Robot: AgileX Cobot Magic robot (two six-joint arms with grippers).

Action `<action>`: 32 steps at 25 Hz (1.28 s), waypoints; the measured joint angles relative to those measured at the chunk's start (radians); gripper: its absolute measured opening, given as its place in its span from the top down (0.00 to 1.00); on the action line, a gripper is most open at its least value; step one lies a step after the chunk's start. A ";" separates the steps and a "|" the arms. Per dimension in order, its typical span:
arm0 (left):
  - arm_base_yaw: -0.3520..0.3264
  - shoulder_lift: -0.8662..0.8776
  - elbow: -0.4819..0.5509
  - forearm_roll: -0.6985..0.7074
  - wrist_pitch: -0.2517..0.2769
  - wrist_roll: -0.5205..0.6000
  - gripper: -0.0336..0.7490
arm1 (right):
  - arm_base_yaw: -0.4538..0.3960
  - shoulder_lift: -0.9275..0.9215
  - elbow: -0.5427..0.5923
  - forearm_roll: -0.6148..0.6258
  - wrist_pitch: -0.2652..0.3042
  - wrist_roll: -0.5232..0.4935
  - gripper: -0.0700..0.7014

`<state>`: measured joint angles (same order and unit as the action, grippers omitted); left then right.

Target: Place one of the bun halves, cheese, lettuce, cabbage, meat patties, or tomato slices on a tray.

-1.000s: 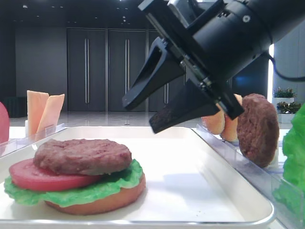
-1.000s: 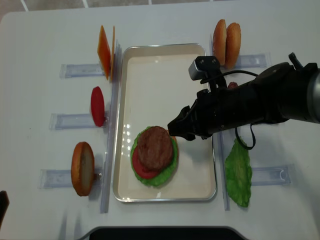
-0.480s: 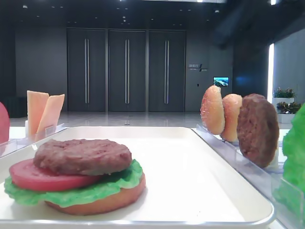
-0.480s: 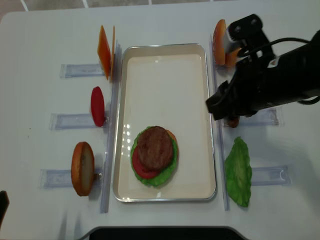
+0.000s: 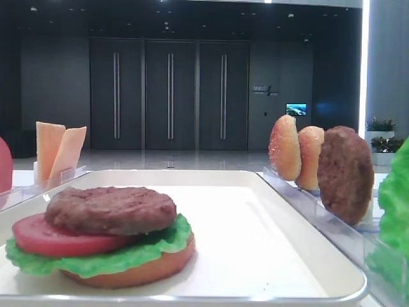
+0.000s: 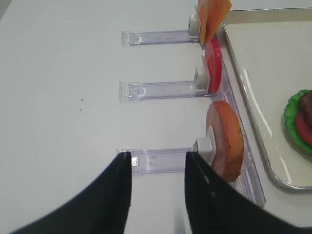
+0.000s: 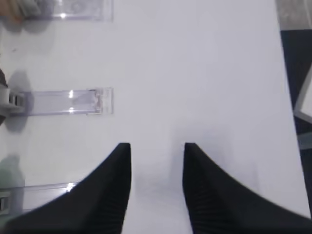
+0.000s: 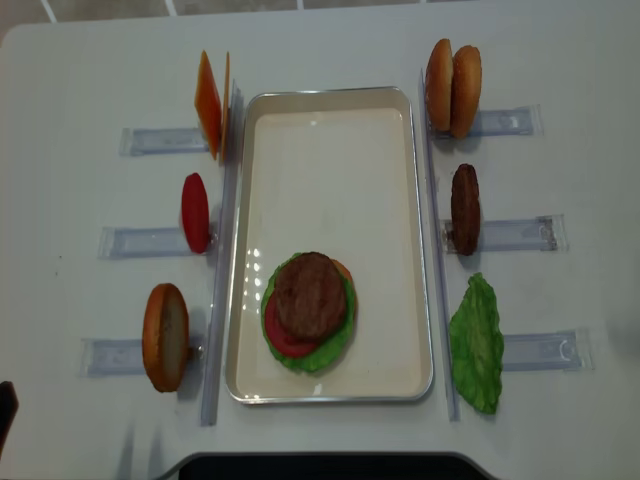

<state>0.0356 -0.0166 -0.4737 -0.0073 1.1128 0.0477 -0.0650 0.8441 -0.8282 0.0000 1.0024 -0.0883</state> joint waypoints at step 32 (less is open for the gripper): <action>0.000 0.000 0.000 0.000 0.000 0.000 0.60 | -0.001 -0.767 0.320 0.000 0.132 0.124 0.59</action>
<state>0.0356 -0.0166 -0.4737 -0.0073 1.1128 0.0477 -0.0655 0.0769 -0.5086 0.0000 1.1348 0.0353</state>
